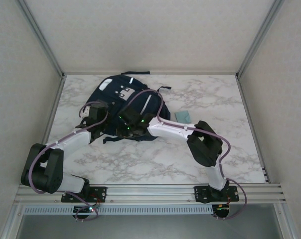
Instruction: Pack the student bag
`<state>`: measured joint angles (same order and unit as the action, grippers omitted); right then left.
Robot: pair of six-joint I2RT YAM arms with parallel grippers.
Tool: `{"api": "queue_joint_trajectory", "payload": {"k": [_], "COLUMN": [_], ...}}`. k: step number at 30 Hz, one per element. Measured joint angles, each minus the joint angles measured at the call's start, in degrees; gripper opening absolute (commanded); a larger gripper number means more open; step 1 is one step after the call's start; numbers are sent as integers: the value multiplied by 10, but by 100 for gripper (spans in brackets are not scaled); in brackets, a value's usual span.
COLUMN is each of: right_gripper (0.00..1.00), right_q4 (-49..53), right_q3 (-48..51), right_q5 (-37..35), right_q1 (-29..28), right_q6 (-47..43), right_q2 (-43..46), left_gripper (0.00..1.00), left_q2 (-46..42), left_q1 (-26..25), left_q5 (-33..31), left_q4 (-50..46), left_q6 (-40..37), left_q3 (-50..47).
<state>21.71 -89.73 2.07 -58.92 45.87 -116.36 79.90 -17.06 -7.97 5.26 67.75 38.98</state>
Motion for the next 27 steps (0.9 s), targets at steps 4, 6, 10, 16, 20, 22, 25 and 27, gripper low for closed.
{"api": "queue_joint_trajectory", "payload": {"k": [4, 6, 10, 16, 20, 22, 25, 27], "right_gripper": [40, 48, 44, 3, 0, 0, 0, 0], "right_q4": [9, 19, 44, 65, 46, 26, -5, -12], "right_q3": [-31, -54, -92, -112, -100, -76, -20, 18], "right_q5": [-20, -28, -54, -96, -101, -99, -75, -50], "right_q1": [-3, -6, -12, -16, -16, -16, -9, 1], "right_q6": [23, 35, 54, 73, 57, 44, 22, 7], "right_q2": [-23, -37, -64, -91, -87, -76, -38, -8], "left_gripper": [0, 0, 0, 0, 0, 0, 0, 0], "left_q2": [0, -2, -9, -21, -24, -24, -18, -7], "left_q1": [0, 0, 0, 0, -2, -2, 2, 7], "left_q5": [0, -1, -1, -1, -2, -3, -2, 3], "left_q4": [0, 1, 2, 2, 2, 0, -2, -4], "left_q6": [5, 9, 15, 16, 15, 10, -4, -15], "left_q3": [0, 0, -2, -6, -6, -6, -5, 2]}}
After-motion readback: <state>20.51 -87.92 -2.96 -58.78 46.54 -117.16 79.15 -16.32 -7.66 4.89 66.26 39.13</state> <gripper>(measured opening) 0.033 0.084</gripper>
